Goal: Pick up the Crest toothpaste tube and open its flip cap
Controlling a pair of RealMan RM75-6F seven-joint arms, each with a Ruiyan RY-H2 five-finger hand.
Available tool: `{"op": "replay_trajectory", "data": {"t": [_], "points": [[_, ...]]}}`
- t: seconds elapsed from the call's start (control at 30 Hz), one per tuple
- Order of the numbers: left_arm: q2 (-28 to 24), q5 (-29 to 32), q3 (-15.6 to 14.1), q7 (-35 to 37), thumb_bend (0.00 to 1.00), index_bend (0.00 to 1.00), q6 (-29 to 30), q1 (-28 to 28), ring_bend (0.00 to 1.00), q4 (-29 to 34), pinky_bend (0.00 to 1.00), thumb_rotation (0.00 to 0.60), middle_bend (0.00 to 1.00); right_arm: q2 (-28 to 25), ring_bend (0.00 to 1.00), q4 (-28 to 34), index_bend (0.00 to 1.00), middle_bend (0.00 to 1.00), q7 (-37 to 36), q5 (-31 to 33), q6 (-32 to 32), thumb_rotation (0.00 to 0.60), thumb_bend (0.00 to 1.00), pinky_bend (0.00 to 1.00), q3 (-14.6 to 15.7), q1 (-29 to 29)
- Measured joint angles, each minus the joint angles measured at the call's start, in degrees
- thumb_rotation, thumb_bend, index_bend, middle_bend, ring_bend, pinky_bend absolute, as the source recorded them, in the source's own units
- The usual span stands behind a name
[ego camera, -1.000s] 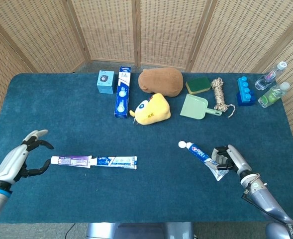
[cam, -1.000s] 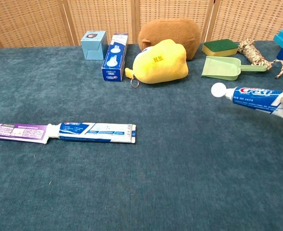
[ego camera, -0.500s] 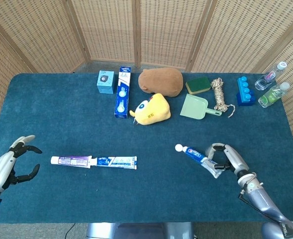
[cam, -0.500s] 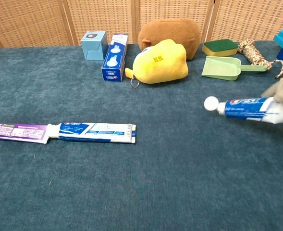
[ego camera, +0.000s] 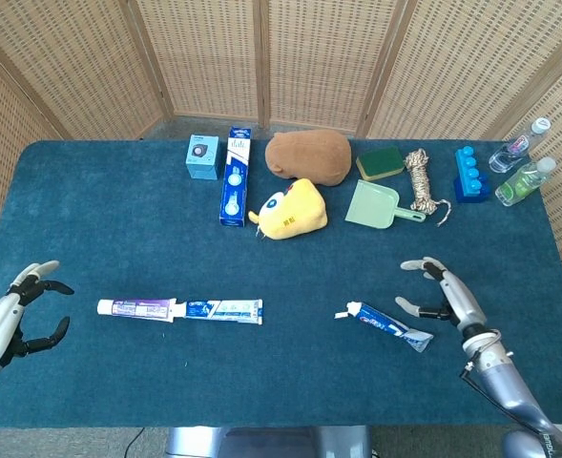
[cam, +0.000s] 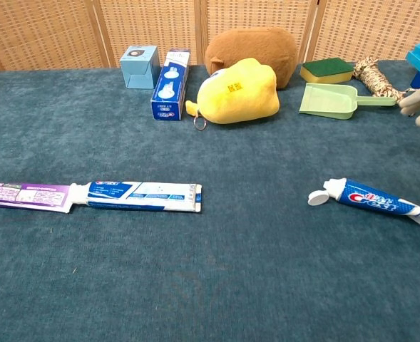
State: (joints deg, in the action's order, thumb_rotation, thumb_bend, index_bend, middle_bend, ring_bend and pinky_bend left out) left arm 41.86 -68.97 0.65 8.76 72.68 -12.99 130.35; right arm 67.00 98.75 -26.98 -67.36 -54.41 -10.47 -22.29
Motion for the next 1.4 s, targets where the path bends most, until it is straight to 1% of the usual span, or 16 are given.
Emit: {"op": "replay_trajectory", "data": {"t": [0.03,0.1,0.2,0.33,0.43,0.53,0.7,0.77,0.83,0.93,1.03,1.13,1.27,1.4], "points": [[0.45,-0.25,-0.11,-0.6,0.38,0.34,0.39,0.29,0.01,-0.12,0.11,0.6,0.12,-0.36,0.05,0.75,0.26,0.23,0.61,0.03,-0.82,0.506,0.27,0.18,-0.05,0.33],[1.61,-1.03,-0.51,-1.93,0.38,0.34,1.46,1.12,0.01,-0.48,0.11,0.6,0.13,-0.89,0.06,1.93,0.27,0.24,1.97,0.1,-2.07,0.567,0.27,0.19,-0.07,0.79],[2.65,-2.41,-1.55,-3.49,0.38,0.34,2.07,2.34,0.01,-1.1,0.11,0.6,0.13,-1.91,0.07,3.98,0.29,0.25,5.44,0.41,-4.05,0.6,0.29,0.19,0.09,1.52],[3.36,-3.54,-2.54,-4.78,0.38,0.34,2.93,3.76,0.01,-1.89,0.1,0.6,0.14,-3.35,0.09,7.16,0.3,0.26,12.04,1.6,-6.95,0.6,0.32,0.19,0.57,2.52],[4.1,-4.5,-2.8,-6.35,0.38,0.34,4.3,4.5,0.01,-2.78,0.09,0.6,0.14,-4.03,0.1,8.9,0.34,0.27,17.53,2.28,-9.28,0.6,0.33,0.19,1.14,3.12],[5.59,-6.02,-3.13,-9.87,0.38,0.34,6.33,5.45,0.01,-4.07,0.09,0.6,0.15,-4.03,0.11,10.0,0.37,0.27,24.21,2.57,-12.33,0.6,0.35,0.2,1.82,3.69],[9.53,-8.23,-3.77,-19.24,0.38,0.32,10.02,7.22,0.02,-6.6,0.08,0.6,0.15,-3.03,0.11,11.06,0.4,0.28,35.87,2.65,-17.88,0.6,0.36,0.2,3.18,4.65],[11.87,-9.63,-4.14,-22.68,0.38,0.32,12.41,8.53,0.02,-7.98,0.08,0.6,0.15,-2.35,0.11,11.33,0.41,0.28,40.59,1.98,-21.28,0.6,0.36,0.2,3.98,5.43],[13.26,-10.85,-4.46,-23.84,0.38,0.31,14.23,9.66,0.02,-9.06,0.08,0.6,0.15,-1.56,0.11,11.45,0.41,0.29,44.44,1.2,-24.7,0.6,0.37,0.2,4.52,6.28],[14.57,-12.46,-4.78,-23.37,0.38,0.3,15.28,11.02,0.02,-10.84,0.07,0.6,0.15,-0.9,0.11,12.26,0.42,0.29,46.75,-0.46,-28.41,0.6,0.37,0.2,5.42,8.14],[15.27,-12.88,-4.76,-24.27,0.38,0.3,16.15,11.51,0.02,-10.45,0.07,0.6,0.15,-0.96,0.11,13.13,0.42,0.3,46.78,-2.59,-30.85,0.6,0.36,0.2,6.25,10.11],[15.68,-13.7,-4.69,-25.52,0.38,0.3,17.39,12.32,0.02,-10.11,0.07,0.6,0.15,-1.34,0.12,13.69,0.42,0.3,46.49,-3.25,-31.45,0.6,0.36,0.2,6.45,10.89],[15.11,-14.73,-4.44,-25.89,0.38,0.3,18.63,13.14,0.02,-9.32,0.07,0.6,0.15,-1.8,0.12,14.03,0.42,0.3,46.08,-3.74,-31.63,0.6,0.36,0.2,5.93,11.33],[14.89,-15.62,-4.1,-27.12,0.38,0.3,20.36,14.09,0.02,-10.19,0.06,0.6,0.16,-1.79,0.12,14.25,0.42,0.3,46.35,-4.6,-32.11,0.6,0.36,0.2,6.52,12.35]]}}
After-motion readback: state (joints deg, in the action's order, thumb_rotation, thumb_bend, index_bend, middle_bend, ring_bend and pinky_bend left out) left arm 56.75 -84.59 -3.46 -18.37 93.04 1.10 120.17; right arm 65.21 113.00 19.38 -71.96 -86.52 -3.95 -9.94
